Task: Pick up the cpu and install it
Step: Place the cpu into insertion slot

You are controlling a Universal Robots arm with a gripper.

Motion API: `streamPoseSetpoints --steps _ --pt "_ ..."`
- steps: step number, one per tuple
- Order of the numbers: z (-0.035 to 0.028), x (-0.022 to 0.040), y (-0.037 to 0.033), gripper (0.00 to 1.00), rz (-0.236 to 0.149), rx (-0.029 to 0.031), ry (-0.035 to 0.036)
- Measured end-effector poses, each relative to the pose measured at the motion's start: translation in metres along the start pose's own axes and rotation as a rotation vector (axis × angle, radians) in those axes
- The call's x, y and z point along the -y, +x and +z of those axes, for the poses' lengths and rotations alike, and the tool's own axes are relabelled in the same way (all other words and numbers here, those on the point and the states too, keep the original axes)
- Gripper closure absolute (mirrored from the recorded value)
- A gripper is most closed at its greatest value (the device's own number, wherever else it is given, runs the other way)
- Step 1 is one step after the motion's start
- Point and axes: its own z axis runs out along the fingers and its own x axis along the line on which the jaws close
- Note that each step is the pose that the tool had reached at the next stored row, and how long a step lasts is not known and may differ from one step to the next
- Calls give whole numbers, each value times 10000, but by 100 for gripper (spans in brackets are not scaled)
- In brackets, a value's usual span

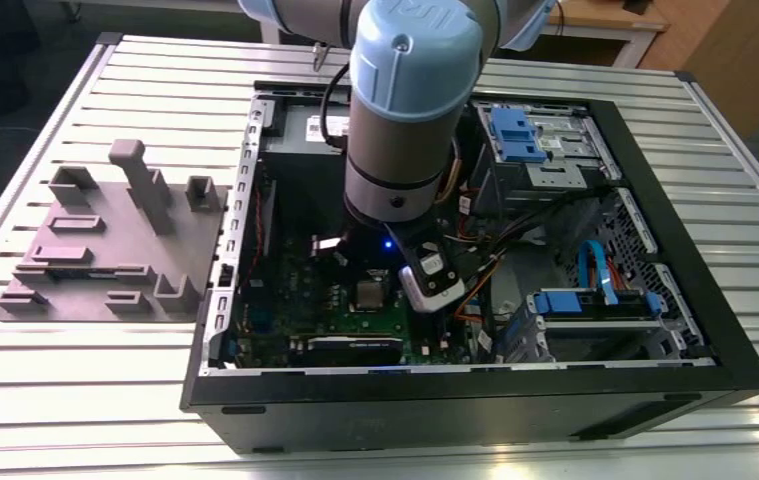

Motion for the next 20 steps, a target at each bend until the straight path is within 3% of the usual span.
streamPoseSetpoints --steps 8,20 --pt "12 1 41 54 -1 5 3" --pt "66 2 41 54 130 -1 7"
